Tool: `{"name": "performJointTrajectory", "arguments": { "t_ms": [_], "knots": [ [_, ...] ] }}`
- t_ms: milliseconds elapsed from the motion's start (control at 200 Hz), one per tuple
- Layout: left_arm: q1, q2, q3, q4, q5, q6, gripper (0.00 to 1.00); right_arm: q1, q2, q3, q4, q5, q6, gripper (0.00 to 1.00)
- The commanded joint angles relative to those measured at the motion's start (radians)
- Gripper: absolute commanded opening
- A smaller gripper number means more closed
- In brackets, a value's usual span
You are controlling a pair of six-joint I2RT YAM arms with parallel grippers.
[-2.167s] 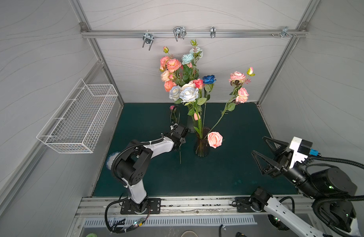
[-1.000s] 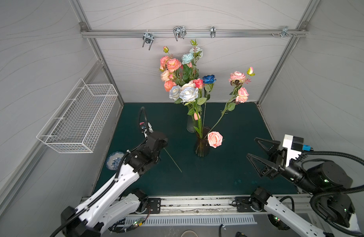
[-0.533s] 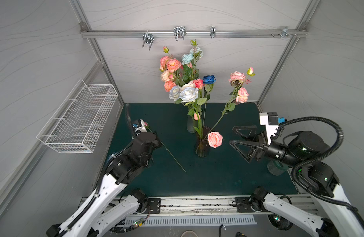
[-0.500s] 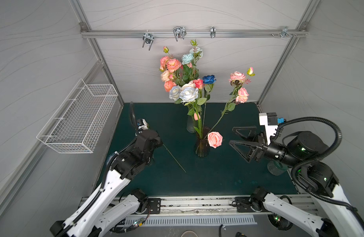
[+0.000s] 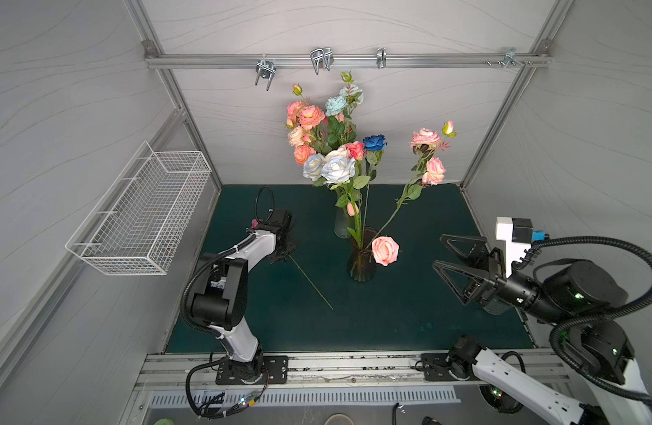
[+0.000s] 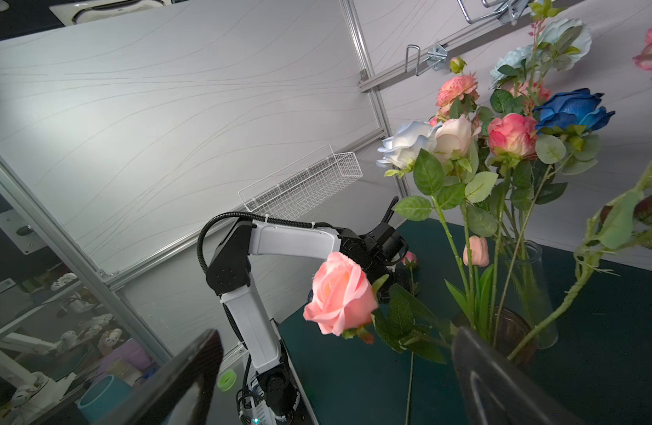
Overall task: Arrange flowers in a vase
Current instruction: Pick up the flower from the top-left of the table.
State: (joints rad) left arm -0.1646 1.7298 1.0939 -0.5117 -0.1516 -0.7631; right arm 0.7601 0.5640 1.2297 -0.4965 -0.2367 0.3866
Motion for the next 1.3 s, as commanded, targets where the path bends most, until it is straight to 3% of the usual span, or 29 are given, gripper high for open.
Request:
{"name": "performJointTrajectory", "arguments": {
  "t_ms": [0,235,375,470,565,665,835,1060,1296],
  "knots": [
    [0.011,0.062,0.090,0.043,-0.009,0.002,0.53,0.007,-0.030,-0.003,-0.041,0.051,-0.040,0.99],
    [0.013,0.204,0.194,0.008,-0.066,0.019,0.53,0.007,-0.063,-0.004,-0.063,0.078,-0.061,0.99],
    [0.013,0.257,0.215,-0.030,-0.079,0.010,0.45,0.007,-0.078,-0.004,-0.075,0.098,-0.070,0.99],
    [0.012,0.256,0.199,-0.019,-0.078,0.003,0.34,0.006,-0.085,-0.010,-0.077,0.112,-0.072,0.99],
    [0.014,0.273,0.206,-0.047,-0.089,0.004,0.11,0.006,-0.088,-0.017,-0.073,0.122,-0.071,0.99],
    [0.021,0.249,0.178,-0.044,-0.093,-0.005,0.00,0.006,-0.088,-0.020,-0.073,0.123,-0.071,0.99],
    [0.025,0.094,0.110,-0.022,-0.122,-0.004,0.00,0.007,-0.093,-0.026,-0.074,0.132,-0.068,0.99],
    [0.021,-0.361,-0.043,0.011,-0.127,0.020,0.00,0.007,-0.092,-0.035,-0.063,0.125,-0.070,0.99],
    [-0.058,-0.732,0.064,-0.073,-0.073,0.127,0.00,0.006,-0.024,0.017,-0.056,0.051,-0.065,0.99]
  ]
}}
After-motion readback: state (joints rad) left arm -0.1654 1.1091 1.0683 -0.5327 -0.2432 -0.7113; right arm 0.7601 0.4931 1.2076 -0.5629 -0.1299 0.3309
